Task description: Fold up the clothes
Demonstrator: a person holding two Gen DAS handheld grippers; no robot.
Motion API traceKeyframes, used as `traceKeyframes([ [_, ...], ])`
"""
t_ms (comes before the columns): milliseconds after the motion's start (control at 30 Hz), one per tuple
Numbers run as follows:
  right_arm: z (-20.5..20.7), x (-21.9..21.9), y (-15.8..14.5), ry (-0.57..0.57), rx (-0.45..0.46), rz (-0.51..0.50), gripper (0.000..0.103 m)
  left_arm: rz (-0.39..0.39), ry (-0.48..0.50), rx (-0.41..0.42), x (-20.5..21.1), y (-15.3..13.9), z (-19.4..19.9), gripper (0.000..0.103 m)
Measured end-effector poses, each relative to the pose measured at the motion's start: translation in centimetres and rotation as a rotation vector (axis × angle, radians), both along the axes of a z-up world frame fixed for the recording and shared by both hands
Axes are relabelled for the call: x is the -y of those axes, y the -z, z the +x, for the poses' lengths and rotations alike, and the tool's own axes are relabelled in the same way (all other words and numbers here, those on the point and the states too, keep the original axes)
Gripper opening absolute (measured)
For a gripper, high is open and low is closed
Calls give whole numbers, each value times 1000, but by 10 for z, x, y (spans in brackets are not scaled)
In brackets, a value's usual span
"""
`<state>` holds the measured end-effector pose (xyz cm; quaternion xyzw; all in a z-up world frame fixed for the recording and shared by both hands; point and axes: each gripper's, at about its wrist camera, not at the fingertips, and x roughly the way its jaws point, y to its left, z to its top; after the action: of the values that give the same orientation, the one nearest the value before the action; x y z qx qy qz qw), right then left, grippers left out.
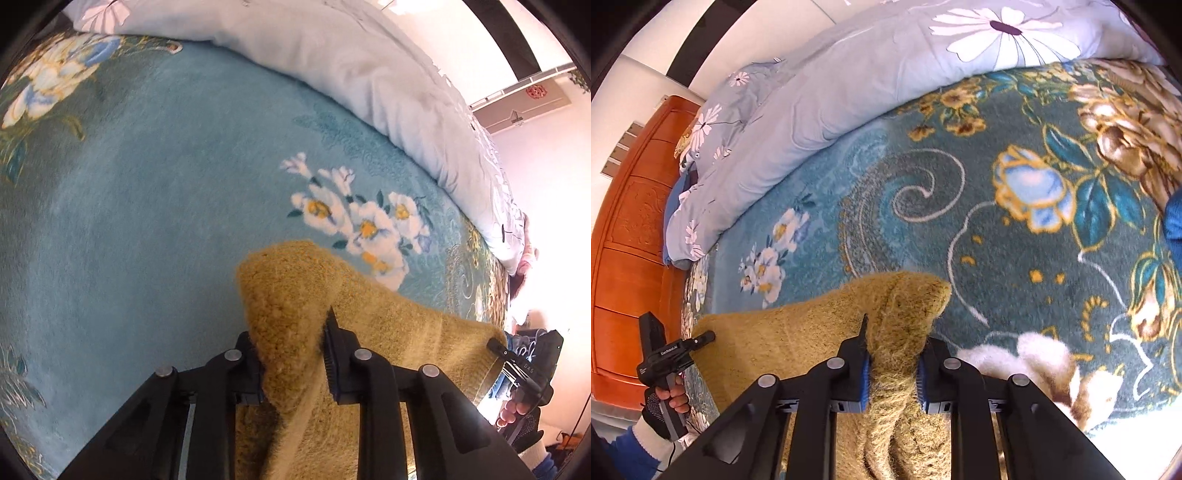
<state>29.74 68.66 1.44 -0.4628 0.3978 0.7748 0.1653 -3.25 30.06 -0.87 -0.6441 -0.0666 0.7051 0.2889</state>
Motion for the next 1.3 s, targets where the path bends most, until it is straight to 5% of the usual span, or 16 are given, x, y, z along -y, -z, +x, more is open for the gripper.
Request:
traceKeyframes([
  [300,-80,-66,-5,-33,-15,91,20,-6,82,-141,-74,-9,-79,26],
  [700,-112,-99,44,-50,96,72,22,-87,62,-76,-75,38,-102,34],
  [1033,-107,-88,31,-84,111,123,40,-191,126,-164,-66,5,-81,50],
  [1300,-63,-61,-3,14,40,158,84,-192,46,-224,-38,-30,-45,70],
])
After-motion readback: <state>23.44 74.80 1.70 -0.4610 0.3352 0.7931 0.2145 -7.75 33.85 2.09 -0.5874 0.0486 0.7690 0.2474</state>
